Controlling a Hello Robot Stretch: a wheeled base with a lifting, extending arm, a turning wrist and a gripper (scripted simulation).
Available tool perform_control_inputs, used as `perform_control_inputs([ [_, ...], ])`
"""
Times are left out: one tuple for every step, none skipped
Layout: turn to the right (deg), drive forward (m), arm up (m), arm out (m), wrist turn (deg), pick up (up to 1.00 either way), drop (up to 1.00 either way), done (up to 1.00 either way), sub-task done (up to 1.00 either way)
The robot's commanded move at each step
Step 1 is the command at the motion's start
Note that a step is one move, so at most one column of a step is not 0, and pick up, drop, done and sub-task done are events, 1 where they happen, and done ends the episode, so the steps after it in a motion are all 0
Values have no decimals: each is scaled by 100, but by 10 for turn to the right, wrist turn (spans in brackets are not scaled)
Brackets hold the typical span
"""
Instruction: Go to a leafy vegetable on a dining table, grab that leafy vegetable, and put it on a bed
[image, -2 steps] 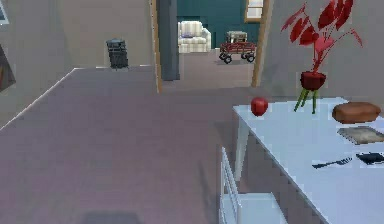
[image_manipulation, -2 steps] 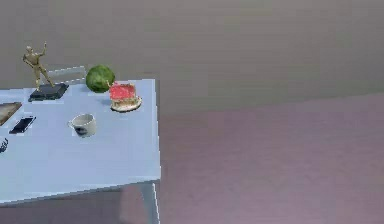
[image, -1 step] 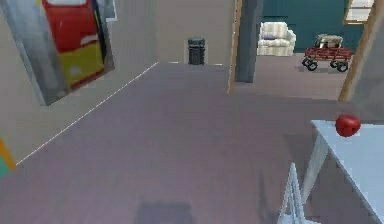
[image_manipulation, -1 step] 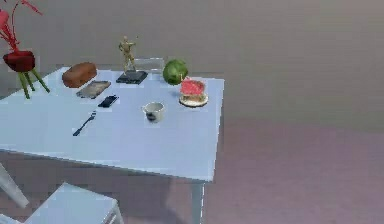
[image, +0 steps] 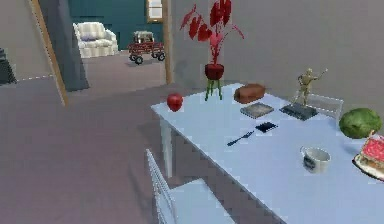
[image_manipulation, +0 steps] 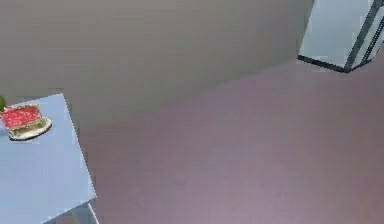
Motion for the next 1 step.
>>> perform_control_inputs([
  [450,0,0,0,0,0,0,0,0],
])
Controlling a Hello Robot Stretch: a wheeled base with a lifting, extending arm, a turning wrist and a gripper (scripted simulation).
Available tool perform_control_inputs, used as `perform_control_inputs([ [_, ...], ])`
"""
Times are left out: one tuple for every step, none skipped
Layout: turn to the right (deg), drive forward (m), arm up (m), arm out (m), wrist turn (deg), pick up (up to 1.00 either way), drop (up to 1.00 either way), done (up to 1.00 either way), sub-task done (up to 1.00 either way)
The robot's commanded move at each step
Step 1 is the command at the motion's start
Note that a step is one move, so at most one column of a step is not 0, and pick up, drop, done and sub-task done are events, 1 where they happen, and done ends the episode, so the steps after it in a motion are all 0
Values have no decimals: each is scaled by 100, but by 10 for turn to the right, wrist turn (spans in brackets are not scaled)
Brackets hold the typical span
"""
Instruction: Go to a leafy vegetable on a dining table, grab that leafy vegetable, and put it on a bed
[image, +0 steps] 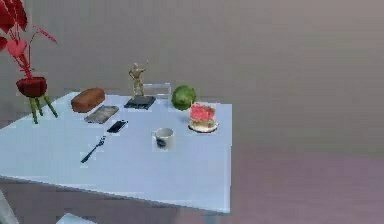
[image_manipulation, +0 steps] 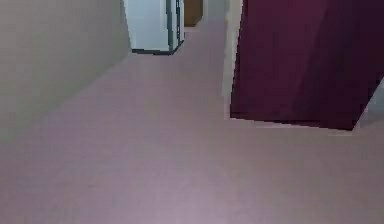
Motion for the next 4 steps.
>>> perform_control_inputs([
  [360,0,0,0,0,0,0,0,0],
  [0,55,0,0,0,0,0,0,0],
  [-210,0,0,0,0,0,0,0,0],
  [0,55,0,0,0,0,0,0,0],
])
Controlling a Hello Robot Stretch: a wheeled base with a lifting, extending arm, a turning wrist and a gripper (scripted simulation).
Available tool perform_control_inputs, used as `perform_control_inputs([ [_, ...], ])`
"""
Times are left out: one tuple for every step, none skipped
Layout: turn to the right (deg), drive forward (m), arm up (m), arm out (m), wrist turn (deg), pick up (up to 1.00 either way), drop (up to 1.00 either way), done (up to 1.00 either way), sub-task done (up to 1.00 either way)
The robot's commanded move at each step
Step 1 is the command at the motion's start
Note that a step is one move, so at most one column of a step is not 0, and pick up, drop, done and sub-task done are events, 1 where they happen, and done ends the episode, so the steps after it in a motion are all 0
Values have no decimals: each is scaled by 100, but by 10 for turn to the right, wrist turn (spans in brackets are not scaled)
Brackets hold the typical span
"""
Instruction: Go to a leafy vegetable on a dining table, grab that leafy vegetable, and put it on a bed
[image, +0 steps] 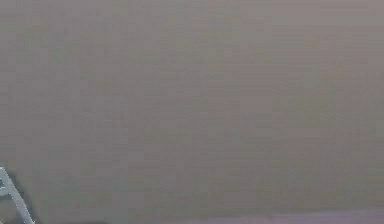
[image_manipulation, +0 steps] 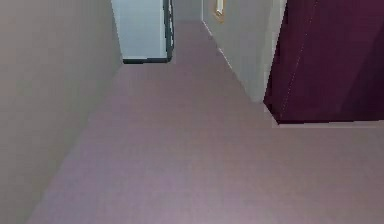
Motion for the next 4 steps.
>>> perform_control_inputs([
  [-450,0,0,0,0,0,0,0,0],
  [-450,0,0,0,0,0,0,0,0],
  [-450,0,0,0,0,0,0,0,0],
  [-150,0,0,0,0,0,0,0,0],
])
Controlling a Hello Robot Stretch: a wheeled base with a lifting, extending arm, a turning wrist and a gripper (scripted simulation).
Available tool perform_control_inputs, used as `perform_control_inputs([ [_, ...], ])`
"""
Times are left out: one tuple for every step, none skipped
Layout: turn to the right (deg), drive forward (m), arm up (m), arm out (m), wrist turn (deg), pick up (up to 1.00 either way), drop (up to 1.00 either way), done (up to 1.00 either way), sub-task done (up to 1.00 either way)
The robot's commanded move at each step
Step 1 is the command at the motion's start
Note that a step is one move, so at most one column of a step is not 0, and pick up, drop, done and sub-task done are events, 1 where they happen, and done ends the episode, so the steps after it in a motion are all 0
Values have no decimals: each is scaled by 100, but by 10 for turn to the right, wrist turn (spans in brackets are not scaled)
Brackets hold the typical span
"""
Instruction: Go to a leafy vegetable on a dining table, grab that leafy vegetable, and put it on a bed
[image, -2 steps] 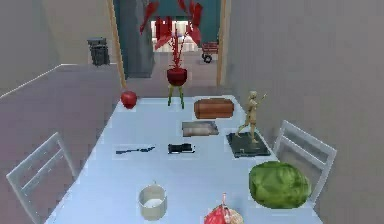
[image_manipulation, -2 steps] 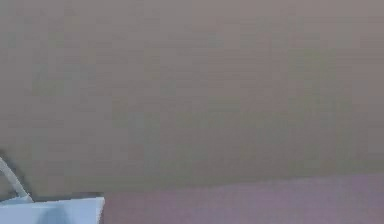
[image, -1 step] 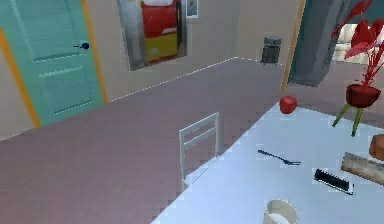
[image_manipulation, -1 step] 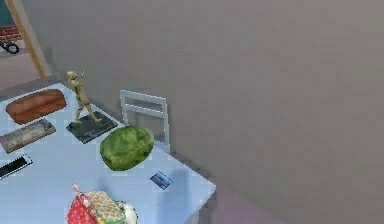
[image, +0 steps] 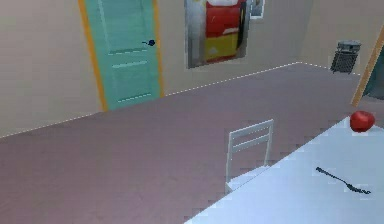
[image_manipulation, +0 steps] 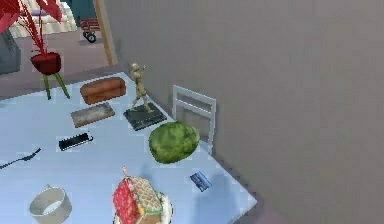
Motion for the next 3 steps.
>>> perform_control_inputs([
  [0,0,50,0,0,0,0,0,0],
  [0,0,38,0,0,0,0,0,0],
  [0,0,0,28,0,0,0,0,0],
])
